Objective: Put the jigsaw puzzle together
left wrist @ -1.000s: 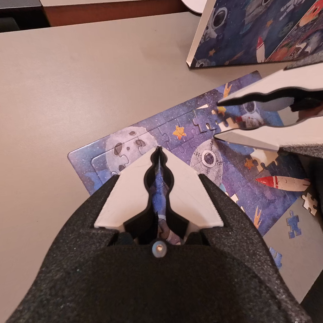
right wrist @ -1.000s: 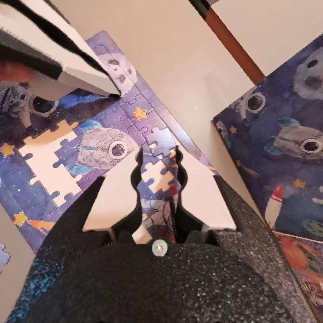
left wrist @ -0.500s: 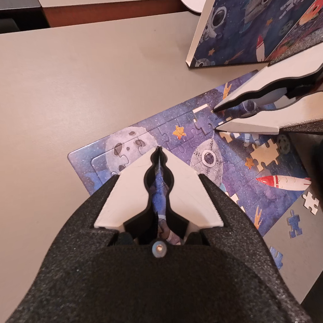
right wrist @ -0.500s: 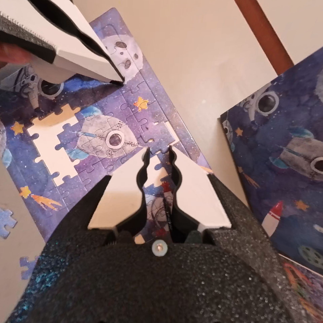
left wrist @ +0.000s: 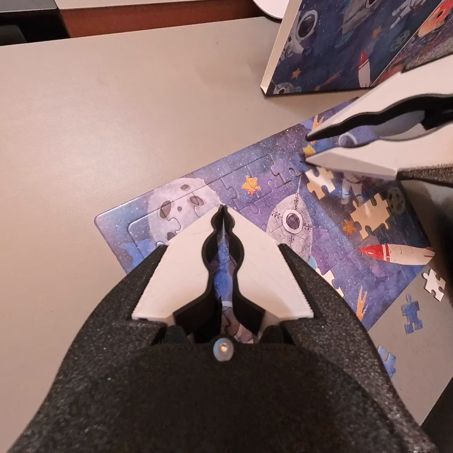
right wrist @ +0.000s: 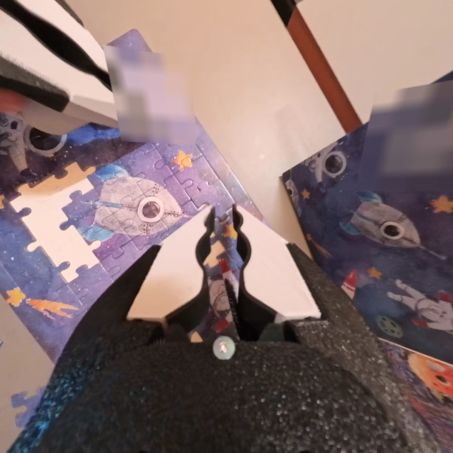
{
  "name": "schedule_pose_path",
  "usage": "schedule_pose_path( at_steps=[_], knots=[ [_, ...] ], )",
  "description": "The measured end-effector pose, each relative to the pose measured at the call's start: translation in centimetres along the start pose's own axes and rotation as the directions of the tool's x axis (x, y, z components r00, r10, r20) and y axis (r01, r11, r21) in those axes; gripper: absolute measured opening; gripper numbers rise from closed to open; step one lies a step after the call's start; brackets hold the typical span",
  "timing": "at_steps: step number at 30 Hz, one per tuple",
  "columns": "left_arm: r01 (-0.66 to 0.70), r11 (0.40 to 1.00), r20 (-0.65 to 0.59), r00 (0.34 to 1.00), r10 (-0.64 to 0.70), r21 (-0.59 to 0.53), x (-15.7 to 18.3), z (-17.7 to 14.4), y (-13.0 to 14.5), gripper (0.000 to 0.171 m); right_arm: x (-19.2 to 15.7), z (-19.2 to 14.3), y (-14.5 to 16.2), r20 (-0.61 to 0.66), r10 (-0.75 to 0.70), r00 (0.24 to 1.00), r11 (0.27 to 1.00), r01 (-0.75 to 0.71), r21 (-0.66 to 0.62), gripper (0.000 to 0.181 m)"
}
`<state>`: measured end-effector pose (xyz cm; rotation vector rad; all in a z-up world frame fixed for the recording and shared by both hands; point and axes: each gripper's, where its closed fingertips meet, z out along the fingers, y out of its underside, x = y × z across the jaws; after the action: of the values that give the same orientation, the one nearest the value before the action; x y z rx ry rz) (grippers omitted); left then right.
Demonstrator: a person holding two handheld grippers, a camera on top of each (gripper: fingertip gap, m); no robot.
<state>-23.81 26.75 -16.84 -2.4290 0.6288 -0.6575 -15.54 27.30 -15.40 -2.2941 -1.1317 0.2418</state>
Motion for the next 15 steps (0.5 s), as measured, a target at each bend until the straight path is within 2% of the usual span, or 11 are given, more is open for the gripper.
schedule_pose_path(
  at_steps=[2, 4, 6, 15],
  knots=[
    [0.000, 1.000, 0.001, 1.000, 0.000, 0.000, 0.0, 0.0, 0.0, 0.000, -0.5, 0.2, -1.0, 0.031, 0.024, 0.999, 0.999, -0.025, 0.032, 0.000],
    [0.000, 1.000, 0.000, 1.000, 0.000, 0.001, 0.0, 0.0, 0.0, 0.000, -1.4, 0.9, -1.0, 0.071, 0.024, 0.997, 1.000, -0.024, 0.008, 0.000],
    [0.002, 1.000, -0.003, 1.000, -0.002, 0.001, 0.0, 0.0, 0.0, 0.000, -1.1, 1.7, -0.3, 0.030, -0.014, 0.999, 0.999, 0.015, -0.036, 0.000],
    [0.007, 1.000, -0.006, 1.000, -0.007, 0.001, 0.0, 0.0, 0.0, 0.000, -1.0, 1.8, 0.0, 0.049, 0.016, 0.999, 0.999, -0.015, -0.032, 0.000]
  ],
)
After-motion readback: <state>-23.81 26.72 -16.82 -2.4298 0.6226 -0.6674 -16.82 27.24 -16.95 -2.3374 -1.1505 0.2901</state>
